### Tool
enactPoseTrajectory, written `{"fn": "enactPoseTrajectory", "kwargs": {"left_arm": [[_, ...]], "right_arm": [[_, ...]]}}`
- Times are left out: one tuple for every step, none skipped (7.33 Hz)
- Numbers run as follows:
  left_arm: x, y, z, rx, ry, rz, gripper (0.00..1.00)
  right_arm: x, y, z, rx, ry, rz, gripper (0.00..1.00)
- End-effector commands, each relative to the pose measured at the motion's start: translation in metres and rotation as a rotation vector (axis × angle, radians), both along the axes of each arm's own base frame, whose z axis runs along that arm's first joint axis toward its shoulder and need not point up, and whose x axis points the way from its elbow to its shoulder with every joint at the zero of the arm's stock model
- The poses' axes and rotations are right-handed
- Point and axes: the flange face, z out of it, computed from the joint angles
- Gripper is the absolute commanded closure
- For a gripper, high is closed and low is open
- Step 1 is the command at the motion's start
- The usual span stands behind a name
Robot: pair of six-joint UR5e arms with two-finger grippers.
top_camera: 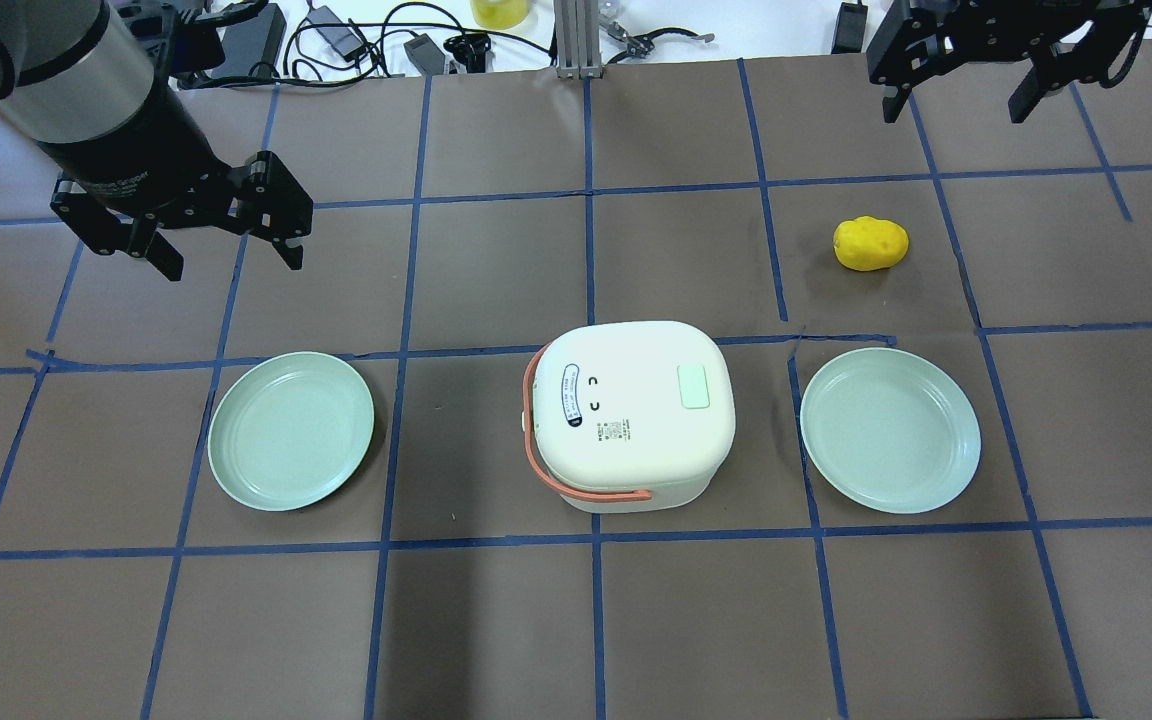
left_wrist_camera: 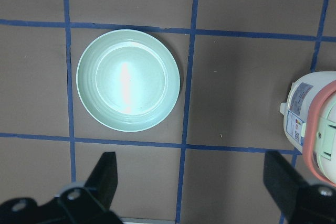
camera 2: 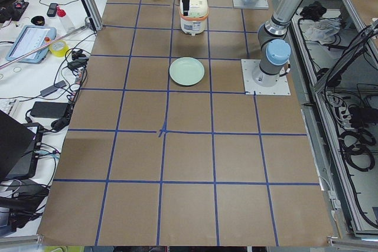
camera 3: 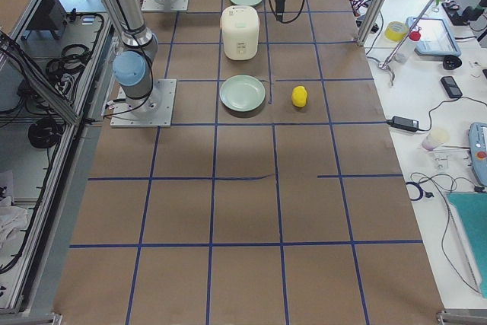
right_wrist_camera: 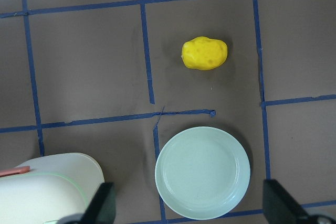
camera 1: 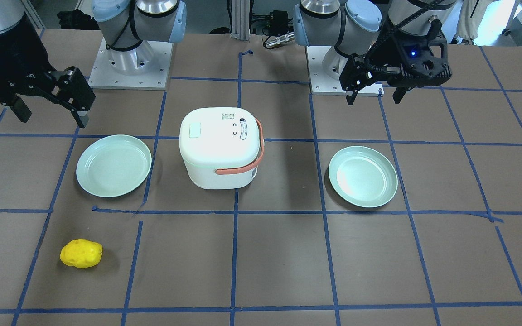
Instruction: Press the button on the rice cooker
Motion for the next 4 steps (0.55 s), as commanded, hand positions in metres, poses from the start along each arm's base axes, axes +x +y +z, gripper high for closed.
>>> {"fn": "enactPoseTrajectory", "kwargs": {"left_arm": [[0.0, 0.0, 0.0, 0.0, 0.0, 0.0, 0.0], [0.0, 0.0, 0.0, 0.0, 0.0, 0.0, 0.0], [0.0, 0.0, 0.0, 0.0, 0.0, 0.0, 0.0], [0.0, 0.0, 0.0, 0.0, 0.0, 0.0, 0.0]], "right_arm": [[0.0, 0.0, 0.0, 0.0, 0.0, -0.001, 0.0], [0.003, 0.002, -0.005, 0.011, -0.012, -0.001, 0.01], [0.012, 0.011, -0.014, 0.037, -0.02, 0.013, 0.19], [0.025, 0.023, -0.027, 0.067, -0.025, 0.036, 0.35]]}}
